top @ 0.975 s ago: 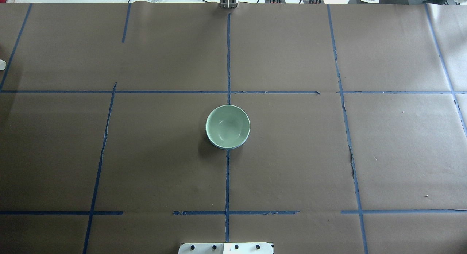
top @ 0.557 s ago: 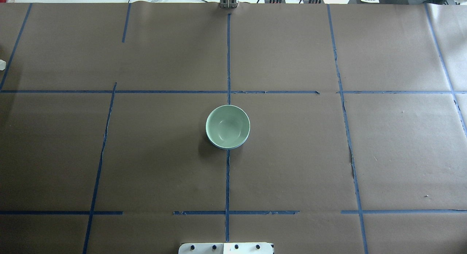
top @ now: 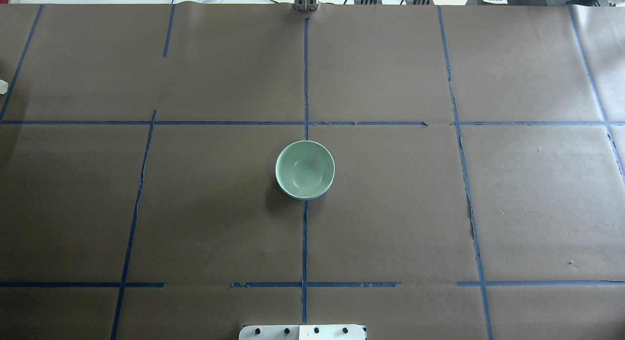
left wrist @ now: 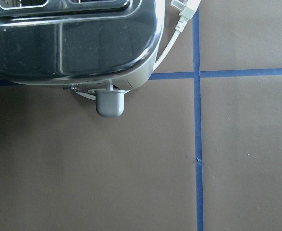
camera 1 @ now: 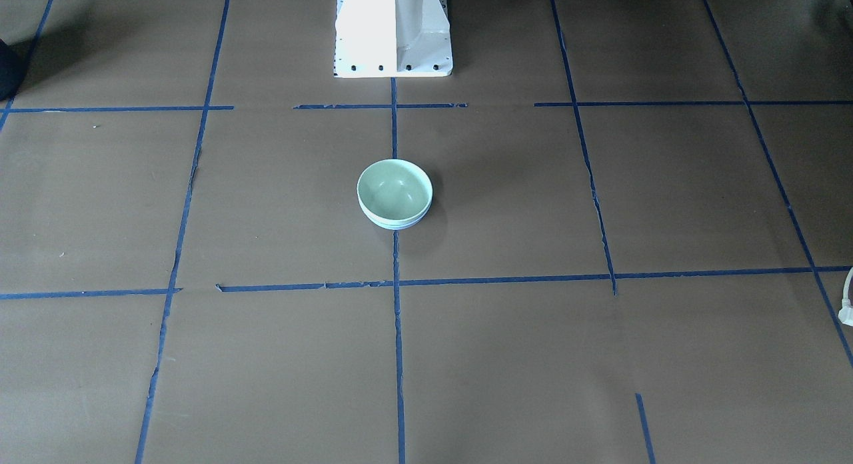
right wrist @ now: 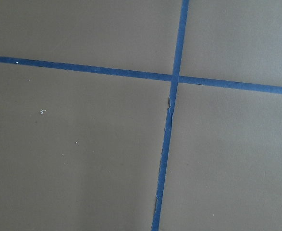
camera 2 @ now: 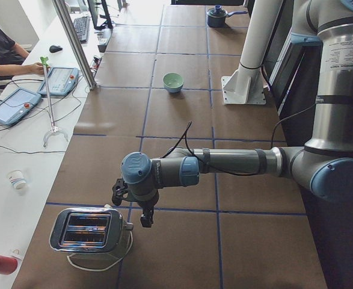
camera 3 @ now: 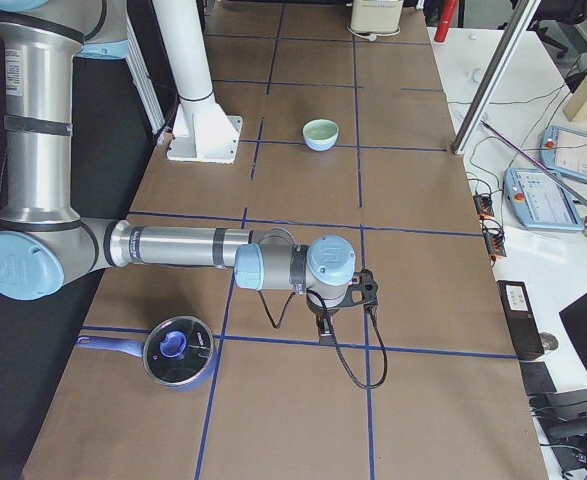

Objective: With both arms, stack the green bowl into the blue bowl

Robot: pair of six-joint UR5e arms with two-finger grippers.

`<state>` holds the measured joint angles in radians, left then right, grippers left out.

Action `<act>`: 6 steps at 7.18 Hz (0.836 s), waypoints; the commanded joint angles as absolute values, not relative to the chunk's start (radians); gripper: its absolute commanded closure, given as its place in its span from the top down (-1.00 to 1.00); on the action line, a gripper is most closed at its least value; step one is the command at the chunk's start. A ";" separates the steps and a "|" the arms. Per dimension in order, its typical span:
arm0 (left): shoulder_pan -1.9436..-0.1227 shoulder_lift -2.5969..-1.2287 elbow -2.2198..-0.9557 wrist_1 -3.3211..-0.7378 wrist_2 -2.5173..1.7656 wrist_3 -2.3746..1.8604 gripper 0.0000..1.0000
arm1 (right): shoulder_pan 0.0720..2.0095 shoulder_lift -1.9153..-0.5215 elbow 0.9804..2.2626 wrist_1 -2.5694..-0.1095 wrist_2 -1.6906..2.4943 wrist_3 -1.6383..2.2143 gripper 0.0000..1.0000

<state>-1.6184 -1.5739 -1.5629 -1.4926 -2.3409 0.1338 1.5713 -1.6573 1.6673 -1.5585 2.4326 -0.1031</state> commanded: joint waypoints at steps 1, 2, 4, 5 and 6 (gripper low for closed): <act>-1.617 -1.574 -1.563 -1.493 -2.341 0.135 1.00 | 1.572 -1.658 1.664 -1.559 2.430 -0.104 1.00; -1.617 -1.574 -1.563 -1.493 -2.341 0.135 1.00 | 1.572 -1.657 1.664 -1.559 2.427 -0.106 1.00; -1.617 -1.574 -1.563 -1.493 -2.342 0.135 1.00 | 1.572 -1.658 1.661 -1.559 2.422 -0.106 1.00; -1.617 -1.574 -1.563 -1.494 -2.342 0.135 1.00 | 1.572 -1.658 1.661 -1.559 2.421 -0.106 1.00; -1.617 -1.574 -1.563 -1.493 -2.342 0.135 1.00 | 1.574 -1.663 1.660 -1.560 2.419 -0.101 1.00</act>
